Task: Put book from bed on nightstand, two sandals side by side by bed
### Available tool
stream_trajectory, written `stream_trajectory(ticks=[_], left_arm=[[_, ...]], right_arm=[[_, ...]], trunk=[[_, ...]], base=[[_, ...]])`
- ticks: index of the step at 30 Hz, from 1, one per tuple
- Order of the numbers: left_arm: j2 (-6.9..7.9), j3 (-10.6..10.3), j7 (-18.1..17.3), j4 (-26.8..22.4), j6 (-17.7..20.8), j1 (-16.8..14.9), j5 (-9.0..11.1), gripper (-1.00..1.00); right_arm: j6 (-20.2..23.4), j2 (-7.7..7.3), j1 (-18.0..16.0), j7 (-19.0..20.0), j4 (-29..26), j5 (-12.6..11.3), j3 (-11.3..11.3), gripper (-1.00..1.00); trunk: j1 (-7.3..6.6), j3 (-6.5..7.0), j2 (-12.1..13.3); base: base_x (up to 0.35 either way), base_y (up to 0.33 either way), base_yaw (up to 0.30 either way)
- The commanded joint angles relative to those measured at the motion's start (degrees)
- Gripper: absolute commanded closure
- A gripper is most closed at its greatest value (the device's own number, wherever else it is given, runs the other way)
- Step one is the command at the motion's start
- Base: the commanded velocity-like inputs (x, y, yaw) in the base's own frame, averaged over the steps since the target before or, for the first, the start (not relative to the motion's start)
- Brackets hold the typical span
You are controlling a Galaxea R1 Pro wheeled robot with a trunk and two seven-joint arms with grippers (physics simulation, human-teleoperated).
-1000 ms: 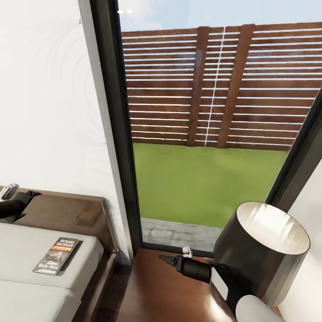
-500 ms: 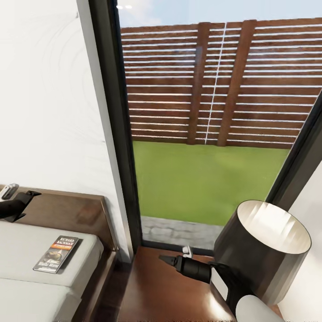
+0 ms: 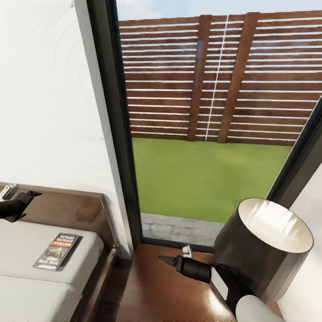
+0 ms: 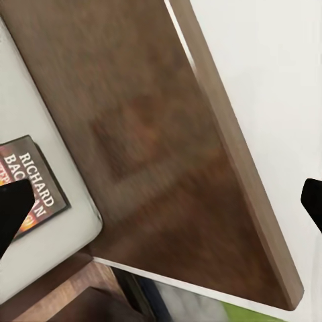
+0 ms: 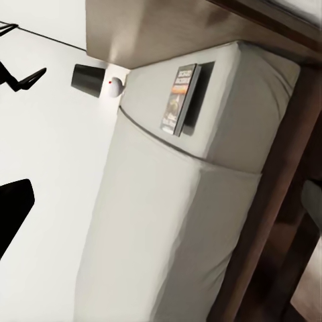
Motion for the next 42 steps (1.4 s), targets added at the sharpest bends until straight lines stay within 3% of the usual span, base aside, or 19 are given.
stream_trajectory(ticks=[1,42], left_arm=[[-0.02,0.0,0.5,0.0,0.2,-0.1,0.6,-1.0],[-0.03,-0.1,0.5,0.0,0.3,-0.1,0.6,-1.0]], right_arm=[[0.5,0.01,0.0,0.1,0.0,-0.3,0.0,-1.0],[1.5,0.03,0.0,1.3,-1.4,-0.9,0.3,-1.0]], trunk=[[0.0,-0.15,0.0],[0.0,-3.43,0.0]], base=[[0.0,0.0,0.0],[0.0,0.0,0.0]])
